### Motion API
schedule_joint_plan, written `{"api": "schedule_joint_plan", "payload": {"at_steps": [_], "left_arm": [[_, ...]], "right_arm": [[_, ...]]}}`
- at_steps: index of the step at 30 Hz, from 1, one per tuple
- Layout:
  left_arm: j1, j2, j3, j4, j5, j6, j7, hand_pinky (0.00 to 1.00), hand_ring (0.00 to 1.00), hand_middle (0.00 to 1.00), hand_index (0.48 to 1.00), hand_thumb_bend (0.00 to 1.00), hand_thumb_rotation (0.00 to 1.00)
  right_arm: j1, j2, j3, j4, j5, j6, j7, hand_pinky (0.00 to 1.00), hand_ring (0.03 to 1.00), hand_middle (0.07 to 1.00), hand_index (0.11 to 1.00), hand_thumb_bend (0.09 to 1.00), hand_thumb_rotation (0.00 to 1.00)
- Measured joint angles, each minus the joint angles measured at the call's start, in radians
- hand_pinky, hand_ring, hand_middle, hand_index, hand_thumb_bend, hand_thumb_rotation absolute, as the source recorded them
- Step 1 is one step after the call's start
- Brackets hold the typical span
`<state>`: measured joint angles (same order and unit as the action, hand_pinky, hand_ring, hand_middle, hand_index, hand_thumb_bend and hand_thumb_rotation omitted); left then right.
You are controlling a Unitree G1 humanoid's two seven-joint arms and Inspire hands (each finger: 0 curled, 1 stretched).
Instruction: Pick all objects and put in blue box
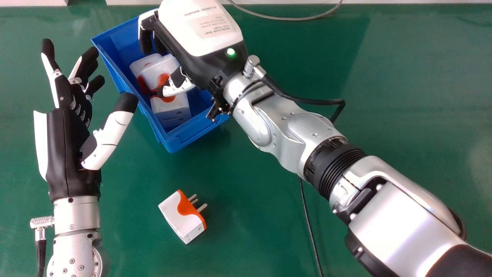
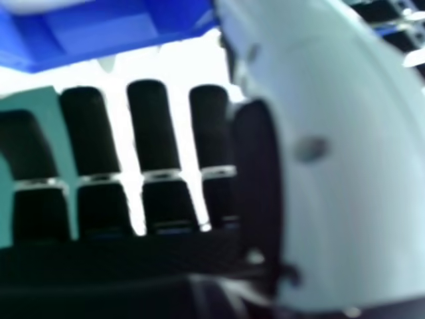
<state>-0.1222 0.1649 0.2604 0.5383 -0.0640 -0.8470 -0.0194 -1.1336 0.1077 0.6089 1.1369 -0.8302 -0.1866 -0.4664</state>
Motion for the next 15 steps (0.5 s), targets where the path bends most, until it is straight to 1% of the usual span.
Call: {"api": "schedule_joint_plan", "payload": {"at_steps": [1,3,6,9,10,11,12,13,15], "left_arm": [[0.000,0.000,0.000,0.000,-0.003,0.000,-0.002,0.88,0.92,0.91,0.902,0.86,0.57],[0.001,-0.001,-0.001,-0.001,-0.016,0.000,-0.005,0.89,0.92,0.92,0.907,0.87,0.57],[0.005,-0.001,-0.002,-0.005,-0.027,0.001,-0.015,0.89,0.92,0.92,0.907,0.88,0.57],[0.010,-0.002,-0.003,-0.006,-0.040,0.001,-0.029,0.89,0.93,0.92,0.908,0.87,0.56],[0.011,-0.003,-0.003,-0.007,-0.046,0.002,-0.034,0.90,0.93,0.92,0.909,0.87,0.56],[0.012,-0.003,-0.003,-0.007,-0.050,0.002,-0.036,0.90,0.93,0.92,0.910,0.88,0.56],[0.013,-0.003,-0.003,-0.008,-0.055,0.003,-0.040,0.90,0.93,0.92,0.912,0.88,0.56],[0.013,-0.004,-0.003,-0.008,-0.056,0.004,-0.041,0.90,0.93,0.93,0.913,0.88,0.56],[0.014,-0.004,-0.003,-0.008,-0.056,0.009,-0.046,0.90,0.94,0.93,0.917,0.87,0.54]], "right_arm": [[0.000,-0.002,0.001,-0.015,-0.001,0.005,0.000,0.96,0.985,0.988,0.982,0.989,0.27],[0.002,-0.008,0.002,-0.049,-0.001,0.006,0.000,0.99,0.995,0.997,0.995,0.998,0.28],[0.013,-0.021,0.002,-0.110,-0.001,0.003,0.000,1.00,0.999,1.000,0.999,1.000,0.30],[0.041,-0.042,0.002,-0.201,-0.003,0.008,0.002,1.00,1.000,1.000,1.000,1.000,0.31],[0.062,-0.055,0.001,-0.259,-0.004,0.018,0.014,1.00,1.000,1.000,1.000,1.000,0.31],[0.077,-0.064,-0.001,-0.299,-0.004,0.027,0.025,1.00,1.000,1.000,1.000,1.000,0.31],[0.114,-0.084,-0.007,-0.397,-0.004,0.050,0.064,1.00,1.000,1.000,1.000,1.000,0.32],[0.130,-0.093,-0.009,-0.438,-0.005,0.062,0.082,1.00,1.000,1.000,1.000,1.000,0.32],[0.187,-0.121,-0.016,-0.578,-0.006,0.119,0.171,1.00,1.000,1.000,1.000,1.000,0.33]]}}
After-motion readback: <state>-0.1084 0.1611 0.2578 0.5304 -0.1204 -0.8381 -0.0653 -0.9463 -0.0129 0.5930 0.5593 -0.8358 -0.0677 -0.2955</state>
